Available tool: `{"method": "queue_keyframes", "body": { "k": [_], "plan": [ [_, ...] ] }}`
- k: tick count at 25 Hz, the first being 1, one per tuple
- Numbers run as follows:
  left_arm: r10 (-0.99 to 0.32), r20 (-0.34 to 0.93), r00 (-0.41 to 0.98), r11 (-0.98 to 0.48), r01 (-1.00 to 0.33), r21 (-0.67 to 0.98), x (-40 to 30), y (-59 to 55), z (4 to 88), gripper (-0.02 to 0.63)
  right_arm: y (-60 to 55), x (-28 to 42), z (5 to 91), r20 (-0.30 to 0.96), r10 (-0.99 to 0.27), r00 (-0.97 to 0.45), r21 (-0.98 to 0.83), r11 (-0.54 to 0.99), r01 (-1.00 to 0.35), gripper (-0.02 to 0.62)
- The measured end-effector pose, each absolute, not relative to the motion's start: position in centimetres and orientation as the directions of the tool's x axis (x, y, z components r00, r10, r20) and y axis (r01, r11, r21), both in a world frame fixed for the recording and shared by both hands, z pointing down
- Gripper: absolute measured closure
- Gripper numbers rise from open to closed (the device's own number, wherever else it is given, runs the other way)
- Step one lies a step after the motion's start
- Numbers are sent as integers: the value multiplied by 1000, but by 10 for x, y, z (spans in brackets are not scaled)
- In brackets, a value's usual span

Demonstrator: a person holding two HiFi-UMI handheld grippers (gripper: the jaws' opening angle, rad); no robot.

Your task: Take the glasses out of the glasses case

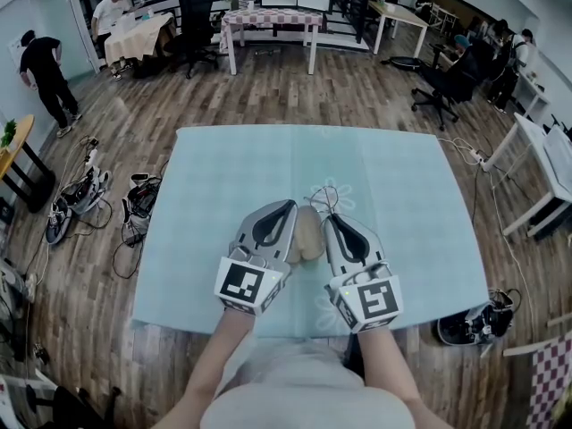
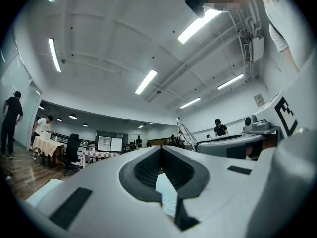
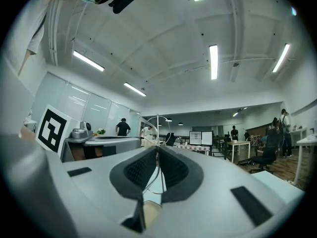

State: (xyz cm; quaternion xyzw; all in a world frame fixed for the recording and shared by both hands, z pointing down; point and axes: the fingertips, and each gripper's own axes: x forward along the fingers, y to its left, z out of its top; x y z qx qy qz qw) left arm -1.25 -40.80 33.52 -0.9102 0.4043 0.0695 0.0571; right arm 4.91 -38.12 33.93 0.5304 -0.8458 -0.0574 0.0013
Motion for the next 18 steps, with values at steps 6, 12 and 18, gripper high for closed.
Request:
{"method": "queue_keyframes", "body": {
  "k": [6,12,18],
  "plan": [
    [-730,-173,661,-664,-746,-50,-14,-408,339,598,-381,49,342,-55,-900,-432,102,425,-899,568],
    [-731,-172,660,-663,-747,-47,-16,-410,337,598,-385,47,343,-46,-901,-430,103,424,-900,568],
    [-732,-173,660,-663,-747,-44,-10,-407,338,598,-384,55,350,-37,-903,-427,88,423,-902,568]
  ]
}}
